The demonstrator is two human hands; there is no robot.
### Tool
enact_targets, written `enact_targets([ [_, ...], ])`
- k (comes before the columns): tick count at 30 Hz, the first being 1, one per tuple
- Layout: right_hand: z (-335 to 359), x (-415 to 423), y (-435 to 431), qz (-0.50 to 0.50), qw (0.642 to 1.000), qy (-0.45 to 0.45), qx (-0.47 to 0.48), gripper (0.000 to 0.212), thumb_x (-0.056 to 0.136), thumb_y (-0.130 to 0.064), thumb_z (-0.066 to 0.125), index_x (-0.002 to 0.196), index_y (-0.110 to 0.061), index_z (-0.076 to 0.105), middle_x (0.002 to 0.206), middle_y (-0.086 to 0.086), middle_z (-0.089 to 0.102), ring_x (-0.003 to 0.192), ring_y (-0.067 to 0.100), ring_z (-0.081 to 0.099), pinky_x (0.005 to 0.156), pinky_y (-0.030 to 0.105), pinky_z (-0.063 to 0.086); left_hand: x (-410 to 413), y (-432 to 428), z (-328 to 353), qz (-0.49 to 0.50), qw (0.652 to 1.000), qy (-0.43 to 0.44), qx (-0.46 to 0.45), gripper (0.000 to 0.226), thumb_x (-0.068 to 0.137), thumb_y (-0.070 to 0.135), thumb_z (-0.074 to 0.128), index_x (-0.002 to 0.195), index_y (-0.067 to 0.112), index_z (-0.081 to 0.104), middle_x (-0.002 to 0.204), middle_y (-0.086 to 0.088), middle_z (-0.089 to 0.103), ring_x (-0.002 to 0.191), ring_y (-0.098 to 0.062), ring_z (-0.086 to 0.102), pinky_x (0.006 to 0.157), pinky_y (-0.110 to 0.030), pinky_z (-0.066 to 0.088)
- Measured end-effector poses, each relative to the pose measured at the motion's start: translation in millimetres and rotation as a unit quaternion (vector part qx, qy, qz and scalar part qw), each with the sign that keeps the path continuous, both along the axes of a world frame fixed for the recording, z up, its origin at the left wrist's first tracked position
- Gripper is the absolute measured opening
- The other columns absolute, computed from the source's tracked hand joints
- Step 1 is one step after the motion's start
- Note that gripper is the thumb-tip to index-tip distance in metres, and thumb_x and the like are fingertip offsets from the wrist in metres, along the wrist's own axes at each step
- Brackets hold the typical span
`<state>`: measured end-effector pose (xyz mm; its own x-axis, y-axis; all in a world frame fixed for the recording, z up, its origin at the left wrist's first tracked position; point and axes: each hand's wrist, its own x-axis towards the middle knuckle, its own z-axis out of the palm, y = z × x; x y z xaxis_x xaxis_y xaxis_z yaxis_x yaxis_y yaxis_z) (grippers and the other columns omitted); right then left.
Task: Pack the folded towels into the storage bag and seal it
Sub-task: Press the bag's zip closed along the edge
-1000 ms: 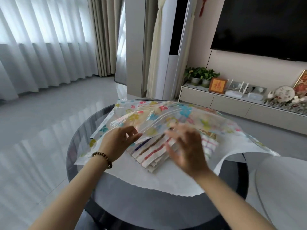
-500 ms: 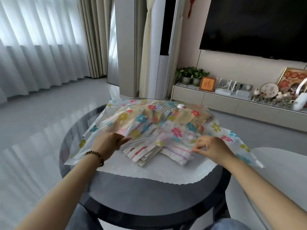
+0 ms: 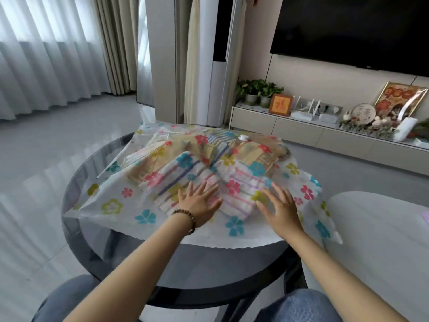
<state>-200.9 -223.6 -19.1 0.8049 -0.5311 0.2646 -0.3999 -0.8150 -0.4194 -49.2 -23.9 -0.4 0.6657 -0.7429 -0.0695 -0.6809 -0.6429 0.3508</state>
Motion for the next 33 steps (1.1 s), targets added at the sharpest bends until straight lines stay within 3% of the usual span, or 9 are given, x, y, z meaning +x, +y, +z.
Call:
enact_targets([
  [2, -16.7, 8.5, -4.5, -0.047, 0.986, 0.145, 0.074, 0.06, 0.089, -0.066, 0.035, 0.144, -0.052, 0.016, 0.162, -0.001, -0.001, 0.148, 0.03, -0.002, 0.117, 0.049, 0.001, -2.5, -7.0, -21.4, 0.025, 0.997, 0.024, 0.065, 0.066, 0.086, 0.07, 0.015, 0.145, 0.045, -0.003, 0.158, 0.007, -0.013, 0.141, -0.035, -0.018, 0.11, -0.062, -0.009],
  [5, -41.5, 18.2, 1.7, -0.035, 0.974, 0.214, 0.073, 0.064, 0.087, -0.072, 0.024, 0.141, -0.057, -0.007, 0.161, 0.001, -0.014, 0.147, 0.032, -0.01, 0.116, 0.049, -0.009, 2.4, -0.9, -43.9, 0.039, 0.995, -0.007, 0.091, 0.073, 0.081, 0.076, 0.008, 0.143, 0.043, -0.014, 0.156, 0.007, -0.02, 0.14, -0.035, -0.022, 0.107, -0.066, -0.013],
  [13, -41.9, 67.9, 50.3, 0.0, 0.97, 0.225, 0.098, 0.066, 0.088, -0.071, 0.022, 0.145, -0.052, -0.005, 0.162, 0.006, -0.007, 0.147, 0.03, -0.013, 0.117, 0.048, -0.009, 55.7, 16.5, -35.2, 0.121, 0.992, 0.005, 0.047, 0.075, 0.081, 0.075, 0.005, 0.146, 0.04, -0.002, 0.159, 0.007, 0.002, 0.143, -0.037, -0.004, 0.108, -0.064, -0.011],
  [21, -23.4, 116.8, 127.8, 0.045, 0.935, 0.224, 0.27, 0.068, 0.084, -0.076, 0.021, 0.143, -0.054, -0.005, 0.157, 0.011, -0.025, 0.142, 0.03, -0.03, 0.113, 0.053, -0.016, 88.0, 59.4, -37.9, 0.191, 0.981, 0.04, 0.016, 0.07, 0.087, 0.068, 0.009, 0.148, 0.034, 0.001, 0.159, 0.002, -0.001, 0.144, -0.033, -0.008, 0.111, -0.058, -0.011],
  [23, -7.3, 119.5, 139.9, 0.061, 0.913, 0.187, 0.357, 0.063, 0.089, -0.07, 0.022, 0.147, -0.048, 0.007, 0.16, 0.008, -0.015, 0.146, 0.027, -0.02, 0.116, 0.049, -0.009, 76.2, 58.6, -33.7, 0.201, 0.978, 0.056, -0.005, 0.071, 0.088, 0.067, 0.01, 0.148, 0.03, 0.005, 0.159, -0.004, 0.004, 0.144, -0.033, 0.003, 0.113, -0.057, -0.003],
  [26, 21.7, 110.0, 136.1, 0.089, 0.81, 0.046, 0.578, 0.058, 0.096, -0.058, 0.025, 0.147, -0.03, 0.028, 0.157, -0.002, 0.023, 0.145, 0.018, 0.016, 0.115, 0.038, 0.01, 48.8, 53.0, -21.5, 0.197, 0.972, 0.081, -0.099, 0.072, 0.089, 0.064, 0.014, 0.147, 0.023, 0.018, 0.15, -0.012, 0.036, 0.132, -0.033, 0.039, 0.107, -0.052, 0.029],
  [28, 35.6, 90.8, 119.3, 0.084, 0.77, 0.007, 0.633, 0.055, 0.097, -0.054, 0.024, 0.142, -0.026, 0.039, 0.147, -0.002, 0.037, 0.141, 0.019, 0.028, 0.116, 0.04, 0.013, 25.9, 47.2, -10.8, 0.173, 0.971, 0.082, -0.146, 0.07, 0.091, 0.061, 0.018, 0.145, 0.018, 0.026, 0.138, -0.014, 0.051, 0.122, -0.031, 0.049, 0.098, -0.044, 0.04],
  [30, 40.3, 64.7, 96.0, 0.054, 0.797, -0.042, 0.6, 0.039, 0.099, -0.045, 0.033, 0.122, -0.025, 0.057, 0.133, 0.001, 0.052, 0.13, 0.022, 0.045, 0.111, 0.039, 0.028, 0.9, 39.3, -3.9, 0.133, 0.973, 0.07, -0.173, 0.066, 0.092, 0.058, 0.022, 0.14, 0.015, 0.035, 0.134, -0.013, 0.054, 0.119, -0.029, 0.051, 0.097, -0.041, 0.041],
  [33, 36.0, 18.3, 60.1, -0.045, 0.846, -0.179, 0.5, 0.017, 0.097, -0.026, 0.05, 0.094, -0.019, 0.066, 0.109, 0.006, 0.068, 0.1, 0.021, 0.062, 0.087, 0.032, 0.048, -36.7, 25.7, -0.6, 0.076, 0.976, 0.076, -0.188, 0.066, 0.091, 0.06, 0.021, 0.137, 0.016, 0.039, 0.14, -0.007, 0.049, 0.126, -0.025, 0.044, 0.104, -0.038, 0.036],
])
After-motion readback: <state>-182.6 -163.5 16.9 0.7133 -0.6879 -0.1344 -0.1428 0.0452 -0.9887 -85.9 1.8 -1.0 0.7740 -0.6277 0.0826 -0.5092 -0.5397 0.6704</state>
